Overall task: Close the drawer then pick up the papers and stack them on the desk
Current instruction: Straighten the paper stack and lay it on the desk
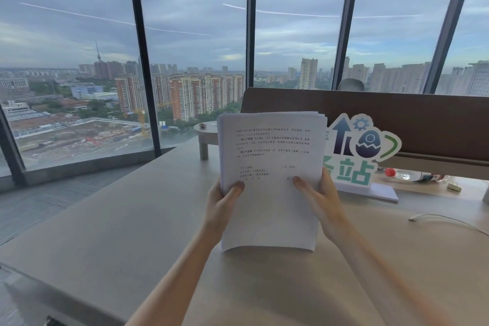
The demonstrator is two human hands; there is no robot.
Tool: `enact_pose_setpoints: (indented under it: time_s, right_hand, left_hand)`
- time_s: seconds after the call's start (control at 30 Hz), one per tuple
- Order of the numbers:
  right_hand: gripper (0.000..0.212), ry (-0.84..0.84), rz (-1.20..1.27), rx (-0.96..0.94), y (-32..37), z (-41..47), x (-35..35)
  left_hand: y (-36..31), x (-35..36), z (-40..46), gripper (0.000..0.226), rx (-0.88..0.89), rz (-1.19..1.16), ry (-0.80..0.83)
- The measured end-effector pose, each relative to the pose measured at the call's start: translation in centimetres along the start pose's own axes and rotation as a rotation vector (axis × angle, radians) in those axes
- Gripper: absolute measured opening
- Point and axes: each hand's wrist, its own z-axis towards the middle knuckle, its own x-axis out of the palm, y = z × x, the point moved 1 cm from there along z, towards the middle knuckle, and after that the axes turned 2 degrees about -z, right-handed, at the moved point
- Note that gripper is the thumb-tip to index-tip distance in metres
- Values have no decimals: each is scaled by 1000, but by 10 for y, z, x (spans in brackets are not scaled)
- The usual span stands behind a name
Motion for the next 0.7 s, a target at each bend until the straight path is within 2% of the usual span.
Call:
enact_pose_setpoints:
  time_s: [0.2, 0.33, 0.47, 0.7]
  right_hand:
    - [28, -81, -37, -2, 1, 9, 9]
    - [28, -92, -106, -48, 7, 9, 7]
    - [28, -42, -64, 28, -8, 0, 2]
    - [23, -51, -12, 41, -11, -3, 3]
  left_hand:
    - [-4, 8, 6, 28, 40, -62, -124]
    - [-6, 4, 6, 24, 75, -46, -96]
    - [11, -1, -1, 20, 21, -8, -100]
    - [20, 0, 3, 30, 92, 19, -95]
